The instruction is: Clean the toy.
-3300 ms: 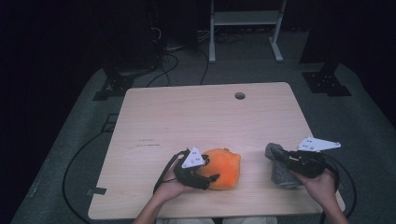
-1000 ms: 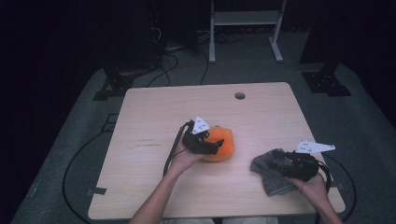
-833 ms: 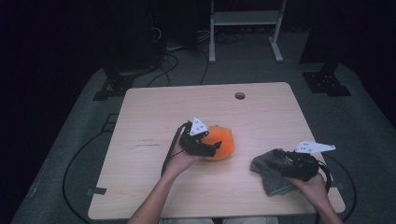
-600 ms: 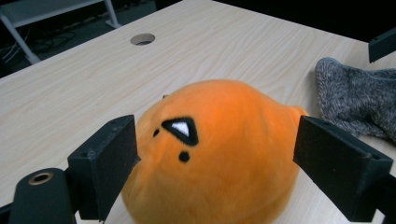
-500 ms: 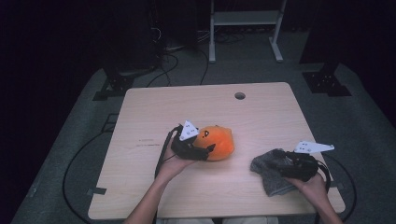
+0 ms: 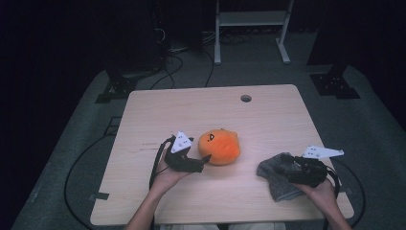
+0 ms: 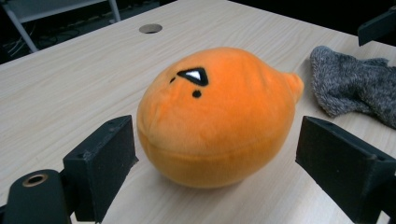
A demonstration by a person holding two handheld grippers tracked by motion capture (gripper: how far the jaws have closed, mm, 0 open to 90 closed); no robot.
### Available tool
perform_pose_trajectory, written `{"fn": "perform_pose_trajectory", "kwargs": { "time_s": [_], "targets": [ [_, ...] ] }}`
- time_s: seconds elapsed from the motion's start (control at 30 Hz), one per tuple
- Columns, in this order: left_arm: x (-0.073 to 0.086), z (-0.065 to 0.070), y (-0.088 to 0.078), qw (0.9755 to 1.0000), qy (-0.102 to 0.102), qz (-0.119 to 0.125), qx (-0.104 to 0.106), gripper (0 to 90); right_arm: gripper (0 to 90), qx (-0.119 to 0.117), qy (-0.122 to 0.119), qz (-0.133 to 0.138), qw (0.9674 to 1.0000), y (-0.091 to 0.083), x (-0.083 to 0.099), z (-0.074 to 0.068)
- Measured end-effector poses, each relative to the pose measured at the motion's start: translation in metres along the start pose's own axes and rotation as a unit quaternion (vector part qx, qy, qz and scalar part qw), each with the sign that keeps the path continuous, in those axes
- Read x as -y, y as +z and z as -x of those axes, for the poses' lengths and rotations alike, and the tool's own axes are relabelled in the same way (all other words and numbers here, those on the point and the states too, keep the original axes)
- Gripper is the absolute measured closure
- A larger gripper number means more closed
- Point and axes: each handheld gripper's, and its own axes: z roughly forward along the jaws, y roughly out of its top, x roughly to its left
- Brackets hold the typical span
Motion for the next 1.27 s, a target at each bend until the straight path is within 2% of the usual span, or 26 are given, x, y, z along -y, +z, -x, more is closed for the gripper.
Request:
{"fn": "perform_pose_trajectory", "kwargs": {
  "time_s": [0.2,0.37,0.87,1.0,1.13,1.27],
  "targets": [
    [0.013,0.0,-0.009,1.0,-0.007,-0.004,0.003,10.7,36.1,0.001,0.002,0.0,1.0,-0.001,0.001,0.0],
    [0.023,-0.002,-0.013,0.9996,-0.024,-0.009,0.009,10.1,36.1,0.002,-0.001,-0.001,1.0,-0.001,0.001,0.0],
    [0.043,0.001,-0.036,0.9992,-0.034,-0.014,0.017,8.1,36.0,0.004,0.0,-0.004,1.0,-0.001,0.003,0.0],
    [0.048,0.0,-0.04,0.9993,-0.034,-0.012,0.009,6.2,36.0,0.003,0.001,-0.005,1.0,-0.001,0.003,0.0],
    [0.059,-0.005,-0.04,0.9979,-0.061,-0.02,0.007,3.7,36.1,0.001,0.0,-0.006,1.0,0.0,0.003,-0.001],
    [0.061,-0.003,-0.039,0.9969,-0.074,-0.025,-0.011,3.5,36.1,0.0,0.0,-0.007,1.0,0.0,0.003,-0.001]
  ]
}}
